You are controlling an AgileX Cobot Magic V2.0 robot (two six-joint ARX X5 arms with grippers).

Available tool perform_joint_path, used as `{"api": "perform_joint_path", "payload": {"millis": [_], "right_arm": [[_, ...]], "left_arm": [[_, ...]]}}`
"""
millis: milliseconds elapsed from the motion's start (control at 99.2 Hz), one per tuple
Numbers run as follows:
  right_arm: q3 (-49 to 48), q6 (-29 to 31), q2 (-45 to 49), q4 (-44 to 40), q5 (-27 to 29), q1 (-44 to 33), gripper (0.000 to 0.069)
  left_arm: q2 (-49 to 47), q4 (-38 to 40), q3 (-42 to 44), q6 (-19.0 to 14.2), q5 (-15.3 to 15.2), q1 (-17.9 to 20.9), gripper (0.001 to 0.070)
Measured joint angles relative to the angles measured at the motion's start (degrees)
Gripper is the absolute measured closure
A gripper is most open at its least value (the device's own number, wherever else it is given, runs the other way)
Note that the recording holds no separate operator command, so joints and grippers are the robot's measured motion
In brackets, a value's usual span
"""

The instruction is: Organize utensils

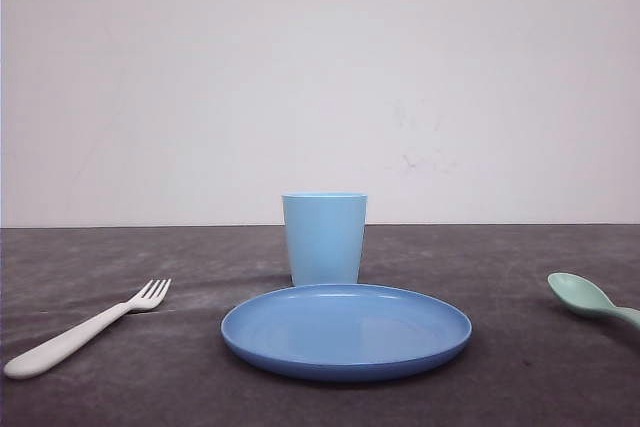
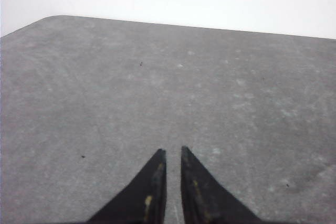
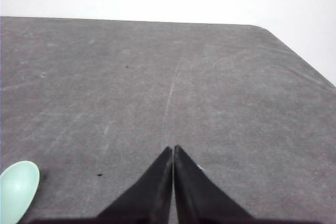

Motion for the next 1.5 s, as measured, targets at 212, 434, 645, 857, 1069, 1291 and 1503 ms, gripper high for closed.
{"api": "perform_joint_path", "payload": {"millis": [212,434,645,857,1069,1291,1503], "right_arm": [[0.00,0.00,0.00,0.00,0.00,0.00,0.0689],[0.00,0.02,0.00,0.02,-0.07,0.00,0.0689],[0.00,4.37,0.00,0.24,-2.95,0.00,0.0689],[0.00,12.02,0.00,0.31,-5.92,0.00,0.0689],[0.00,19.10,0.00,6.93,-5.97,0.00,0.0689],[5.51,24.61,2.80,4.33,-6.10,0.00,0.0690],[20.11,22.69,14.82,-4.31,-7.26,0.00,0.0690]], "left_arm": [[0.00,0.00,0.00,0.00,0.00,0.00,0.0684],[0.00,0.00,0.00,-0.02,0.00,0.00,0.0684],[0.00,-0.02,0.00,-7.23,1.03,0.00,0.0684],[0.00,-0.02,0.00,-14.93,1.03,0.00,0.0684],[0.00,-0.09,0.02,-16.31,2.51,0.00,0.0684],[4.15,-2.54,5.73,-16.44,5.05,-0.02,0.0684],[17.16,-4.85,19.98,-15.28,7.04,-0.09,0.0684]]}}
